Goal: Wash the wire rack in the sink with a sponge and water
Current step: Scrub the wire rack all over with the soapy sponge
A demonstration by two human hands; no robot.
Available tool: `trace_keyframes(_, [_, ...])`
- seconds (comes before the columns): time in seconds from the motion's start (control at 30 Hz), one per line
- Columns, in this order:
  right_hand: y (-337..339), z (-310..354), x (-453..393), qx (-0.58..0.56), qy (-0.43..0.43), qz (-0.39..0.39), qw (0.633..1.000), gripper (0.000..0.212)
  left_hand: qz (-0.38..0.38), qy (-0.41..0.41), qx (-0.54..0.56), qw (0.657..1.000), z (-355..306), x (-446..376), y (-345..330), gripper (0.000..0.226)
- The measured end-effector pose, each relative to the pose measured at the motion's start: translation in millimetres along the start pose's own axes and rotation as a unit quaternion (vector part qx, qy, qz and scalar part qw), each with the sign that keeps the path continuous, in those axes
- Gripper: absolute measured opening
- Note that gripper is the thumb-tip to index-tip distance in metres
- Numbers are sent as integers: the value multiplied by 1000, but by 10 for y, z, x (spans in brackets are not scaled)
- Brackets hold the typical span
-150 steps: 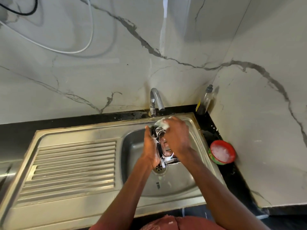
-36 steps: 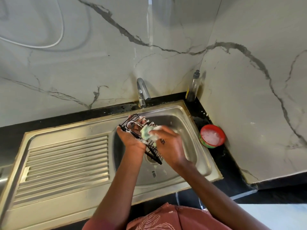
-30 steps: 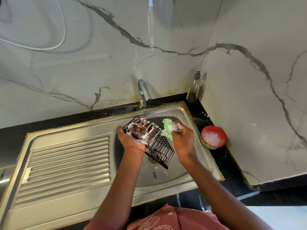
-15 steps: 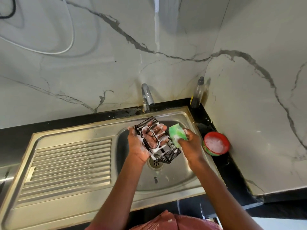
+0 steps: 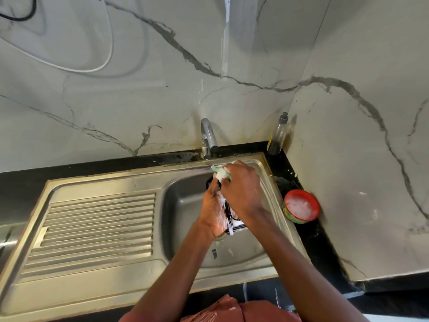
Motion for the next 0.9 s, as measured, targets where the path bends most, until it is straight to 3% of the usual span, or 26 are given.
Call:
trace_keyframes(0.1, [16, 26, 169, -40, 41, 14, 998, 26, -15, -22, 21, 999, -97, -38, 44, 51])
trace_keyframes(0.2, [-67, 0, 342, -73, 71, 47, 994, 27, 5, -15, 95, 995, -153, -78, 109, 63])
trace_keyframes(0.4, [-22, 124, 98, -78, 50, -12, 996, 28, 8, -42, 121, 992, -114, -99, 123, 57])
trace_keyframes(0.5, [-180, 149, 245, -21, 103, 76, 992, 31, 3, -48, 134, 990, -220, -60, 203, 52])
trace_keyframes(0.57, [-293, 24, 410, 10, 114, 157, 981, 36, 6, -51, 132, 990, -309, -87, 223, 75])
trace_keyframes(0.63, [-296, -173, 391, -13, 79, 191, 978, 35, -18, -55, 117, 991, -357, -124, 270, 96])
trace_keyframes(0.7, [-169, -401, 252, -138, -21, 149, 979, 33, -42, -46, 110, 992, -374, -154, 351, 100])
trace_keyframes(0.8, [-39, -902, 102, -313, -212, 22, 925, 30, -65, -50, 76, 994, -383, -181, 549, 101])
trace_keyframes(0.9, [-135, -1110, 115, -388, -285, -8, 876, 25, -68, -52, 45, 995, -397, -188, 626, 98])
Point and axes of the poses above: each hand's wrist, its own x-axis away from the middle knuckle, its own y-axis out of the back of the hand, z = x × y, the point moved 8 cm from there along -x, towards the middle knuckle, and after that the axes turned 6 degrees about x, right-handed, at the moved point
